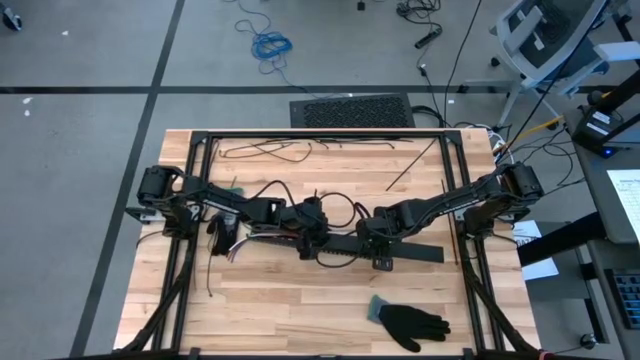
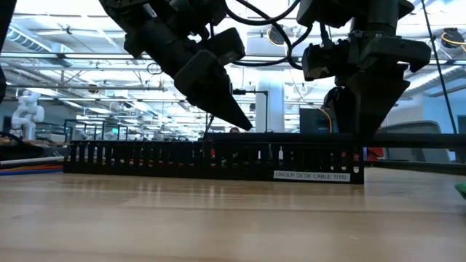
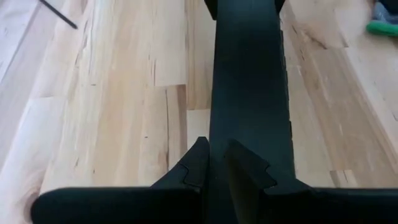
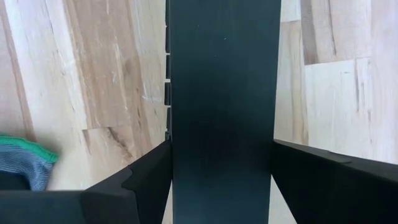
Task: Ziptie cables
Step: Close the cable duct with the cable duct cover
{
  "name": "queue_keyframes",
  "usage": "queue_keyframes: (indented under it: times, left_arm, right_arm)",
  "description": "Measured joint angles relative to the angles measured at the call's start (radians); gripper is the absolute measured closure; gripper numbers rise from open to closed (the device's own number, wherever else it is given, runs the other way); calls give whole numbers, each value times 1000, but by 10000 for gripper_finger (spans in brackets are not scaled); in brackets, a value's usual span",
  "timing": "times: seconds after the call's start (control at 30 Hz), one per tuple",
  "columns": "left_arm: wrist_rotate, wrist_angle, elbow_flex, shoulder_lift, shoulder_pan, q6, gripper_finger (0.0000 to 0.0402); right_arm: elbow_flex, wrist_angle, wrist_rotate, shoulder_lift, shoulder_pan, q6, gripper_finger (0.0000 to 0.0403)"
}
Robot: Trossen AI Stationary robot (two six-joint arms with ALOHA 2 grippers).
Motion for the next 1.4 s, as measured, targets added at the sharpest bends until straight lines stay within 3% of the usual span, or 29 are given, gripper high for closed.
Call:
queue_keyframes:
  times: [0.6, 0.8, 1.03, 1.23, 1.4]
  left_arm:
    - [0, 4, 0, 0, 1, 23, 349]
    - [0, 3, 0, 0, 1, 22, 349]
    - [-2, -1, 0, 0, 1, 21, 349]
    - [-3, 0, 0, 0, 1, 20, 349]
    - [-6, 1, 1, 0, 2, 20, 349]
  right_arm:
    - [0, -10, -23, 0, 0, -19, 114]
    - [0, -81, -21, -47, -12, -27, 120]
    - [0, -180, 4, -127, 21, 93, 128]
    - [-1, -98, 96, -120, 51, 104, 128]
    - [-1, 52, 112, -116, -28, 110, 128]
